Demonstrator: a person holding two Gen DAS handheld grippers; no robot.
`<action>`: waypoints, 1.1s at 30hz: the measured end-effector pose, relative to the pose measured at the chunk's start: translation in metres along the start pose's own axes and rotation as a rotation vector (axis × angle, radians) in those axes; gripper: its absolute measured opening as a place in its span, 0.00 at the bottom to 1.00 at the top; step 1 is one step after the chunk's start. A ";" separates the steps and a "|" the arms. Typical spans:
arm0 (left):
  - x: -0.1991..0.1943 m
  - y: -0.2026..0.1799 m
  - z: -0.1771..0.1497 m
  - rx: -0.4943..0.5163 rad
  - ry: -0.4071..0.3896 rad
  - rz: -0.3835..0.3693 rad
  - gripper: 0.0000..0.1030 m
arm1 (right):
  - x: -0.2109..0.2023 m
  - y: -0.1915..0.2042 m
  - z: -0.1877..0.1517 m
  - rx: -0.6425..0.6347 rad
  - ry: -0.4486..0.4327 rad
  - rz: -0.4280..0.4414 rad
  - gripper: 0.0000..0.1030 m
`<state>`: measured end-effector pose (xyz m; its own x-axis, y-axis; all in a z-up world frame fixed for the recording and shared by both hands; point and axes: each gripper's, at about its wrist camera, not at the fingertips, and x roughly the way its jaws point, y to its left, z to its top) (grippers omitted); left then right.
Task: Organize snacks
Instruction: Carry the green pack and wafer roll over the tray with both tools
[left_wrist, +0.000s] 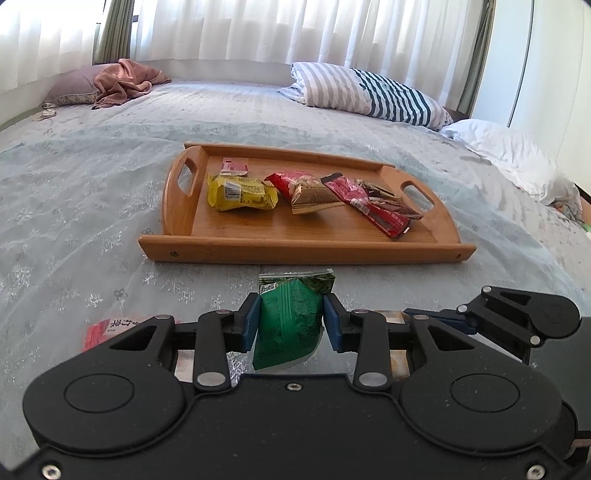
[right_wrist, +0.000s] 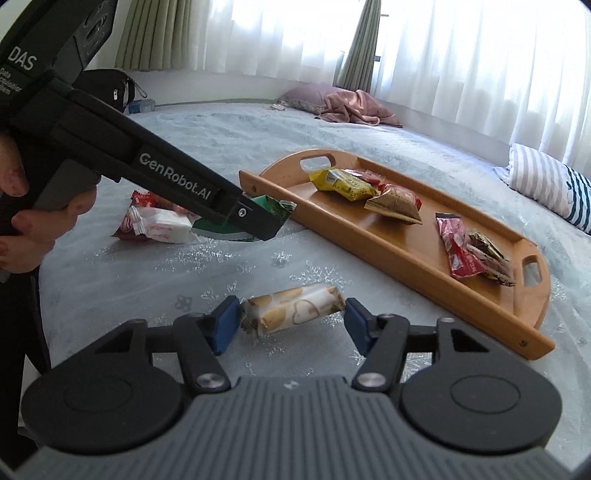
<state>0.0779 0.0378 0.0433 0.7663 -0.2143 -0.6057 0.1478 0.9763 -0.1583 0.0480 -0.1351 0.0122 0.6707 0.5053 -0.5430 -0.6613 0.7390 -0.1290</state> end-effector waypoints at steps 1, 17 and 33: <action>-0.001 0.000 0.002 -0.002 -0.002 -0.003 0.34 | -0.001 -0.001 0.001 0.007 -0.004 -0.006 0.62; 0.000 -0.008 0.060 0.015 -0.131 0.036 0.34 | -0.019 -0.066 0.032 0.203 -0.096 -0.200 0.62; 0.057 -0.014 0.116 0.007 -0.147 0.091 0.34 | 0.007 -0.138 0.053 0.423 -0.138 -0.327 0.62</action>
<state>0.1922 0.0159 0.1018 0.8598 -0.1187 -0.4967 0.0780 0.9917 -0.1020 0.1615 -0.2105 0.0701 0.8751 0.2524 -0.4130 -0.2376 0.9674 0.0879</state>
